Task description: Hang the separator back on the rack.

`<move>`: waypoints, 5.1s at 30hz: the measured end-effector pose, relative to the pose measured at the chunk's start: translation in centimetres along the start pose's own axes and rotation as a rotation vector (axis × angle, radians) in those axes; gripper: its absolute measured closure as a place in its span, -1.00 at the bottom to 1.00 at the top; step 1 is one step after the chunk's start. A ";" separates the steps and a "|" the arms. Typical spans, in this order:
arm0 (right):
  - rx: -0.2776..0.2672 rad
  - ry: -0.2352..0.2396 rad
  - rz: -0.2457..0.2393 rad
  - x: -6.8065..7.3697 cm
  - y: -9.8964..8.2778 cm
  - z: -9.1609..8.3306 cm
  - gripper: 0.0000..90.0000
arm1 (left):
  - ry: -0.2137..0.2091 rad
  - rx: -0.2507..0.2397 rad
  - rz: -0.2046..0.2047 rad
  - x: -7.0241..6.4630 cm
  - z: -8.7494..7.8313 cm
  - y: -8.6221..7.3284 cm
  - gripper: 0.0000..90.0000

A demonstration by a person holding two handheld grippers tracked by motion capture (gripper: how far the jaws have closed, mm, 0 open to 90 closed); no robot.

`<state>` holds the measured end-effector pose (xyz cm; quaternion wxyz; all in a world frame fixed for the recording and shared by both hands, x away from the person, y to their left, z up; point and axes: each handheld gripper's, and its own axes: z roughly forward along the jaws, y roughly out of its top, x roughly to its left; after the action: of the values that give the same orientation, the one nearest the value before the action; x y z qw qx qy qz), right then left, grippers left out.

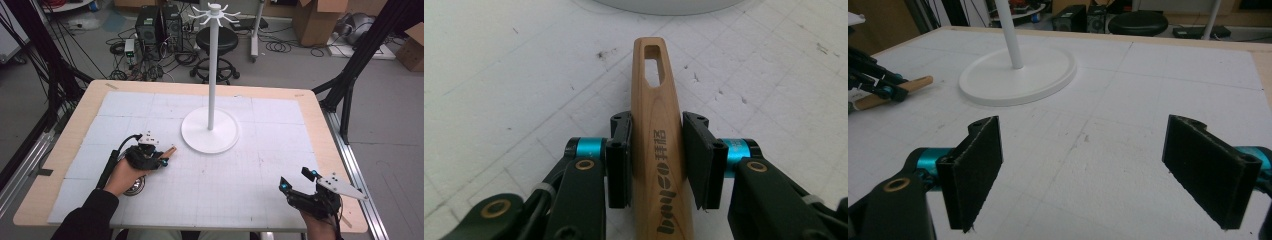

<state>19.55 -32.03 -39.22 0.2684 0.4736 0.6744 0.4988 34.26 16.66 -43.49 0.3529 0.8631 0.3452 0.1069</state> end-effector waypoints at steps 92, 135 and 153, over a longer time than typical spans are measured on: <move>-0.112 1.145 -0.206 16.4 9.1 8.8 0.45 | -0.631 -0.607 0.213 -11.5 -10.4 1.0 0.50; -0.117 0.806 -0.111 18.1 11.7 6.4 0.58 | -0.461 -0.602 0.137 -11.8 -9.4 0.6 0.01; -0.119 0.741 -0.088 18.3 10.7 6.1 0.57 | -0.441 -0.552 0.159 -12.7 -8.9 0.7 0.54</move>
<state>21.19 -12.30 -29.47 0.0543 0.2152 0.7154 0.6625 21.43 12.58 -35.82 0.6290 0.7618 0.1509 0.0345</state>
